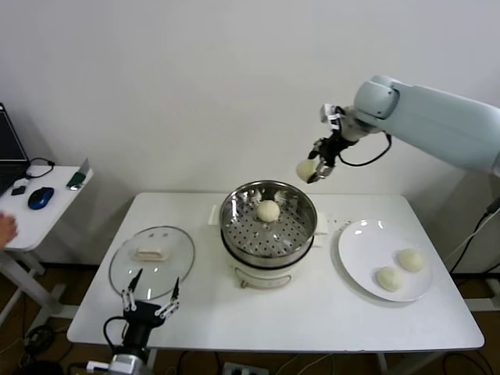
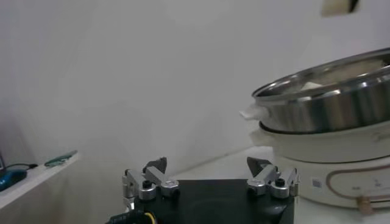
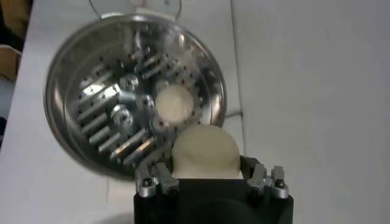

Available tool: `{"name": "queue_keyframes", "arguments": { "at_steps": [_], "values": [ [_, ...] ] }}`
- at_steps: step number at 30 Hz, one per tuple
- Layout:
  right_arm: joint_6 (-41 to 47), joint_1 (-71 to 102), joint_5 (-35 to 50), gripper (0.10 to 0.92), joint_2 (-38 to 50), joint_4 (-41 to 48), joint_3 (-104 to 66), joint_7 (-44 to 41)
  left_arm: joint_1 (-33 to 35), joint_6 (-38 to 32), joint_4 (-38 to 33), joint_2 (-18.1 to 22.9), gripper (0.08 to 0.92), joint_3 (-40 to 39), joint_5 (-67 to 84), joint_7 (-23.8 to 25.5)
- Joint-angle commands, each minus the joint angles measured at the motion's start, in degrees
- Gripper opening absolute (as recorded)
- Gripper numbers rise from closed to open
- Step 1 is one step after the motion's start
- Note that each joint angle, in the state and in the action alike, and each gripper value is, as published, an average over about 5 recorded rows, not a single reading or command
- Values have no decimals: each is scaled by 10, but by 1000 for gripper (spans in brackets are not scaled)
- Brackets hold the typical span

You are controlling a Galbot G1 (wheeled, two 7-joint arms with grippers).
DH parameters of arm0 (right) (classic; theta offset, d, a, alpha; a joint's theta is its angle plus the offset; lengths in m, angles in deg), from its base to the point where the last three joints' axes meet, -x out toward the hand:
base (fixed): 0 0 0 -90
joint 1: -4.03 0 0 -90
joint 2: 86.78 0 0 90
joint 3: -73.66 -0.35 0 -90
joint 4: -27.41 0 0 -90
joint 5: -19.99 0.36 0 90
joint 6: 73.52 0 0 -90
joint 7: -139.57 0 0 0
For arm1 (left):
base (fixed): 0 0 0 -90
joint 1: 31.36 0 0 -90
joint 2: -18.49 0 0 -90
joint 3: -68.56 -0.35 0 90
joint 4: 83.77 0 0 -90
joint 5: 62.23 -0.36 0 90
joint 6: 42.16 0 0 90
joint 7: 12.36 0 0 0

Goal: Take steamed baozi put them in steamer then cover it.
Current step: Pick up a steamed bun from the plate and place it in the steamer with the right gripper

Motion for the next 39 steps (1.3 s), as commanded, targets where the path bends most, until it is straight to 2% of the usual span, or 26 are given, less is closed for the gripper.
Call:
{"name": "queue_keyframes", "arguments": {
  "at_steps": [1, 15, 30, 39],
  "values": [
    [24, 23, 56, 696, -107, -20, 23, 39, 1, -2, 0, -4, 823, -5, 1, 2],
    [22, 112, 35, 696, -181, 39, 33, 44, -1, -5, 7, -6, 823, 6, 9, 2],
    [20, 138, 17, 698, -189, 50, 41, 47, 0, -7, 11, -11, 823, 14, 20, 0],
    [22, 124, 14, 819, -176, 43, 38, 48, 2, -8, 10, -10, 823, 14, 19, 0]
  ]
}}
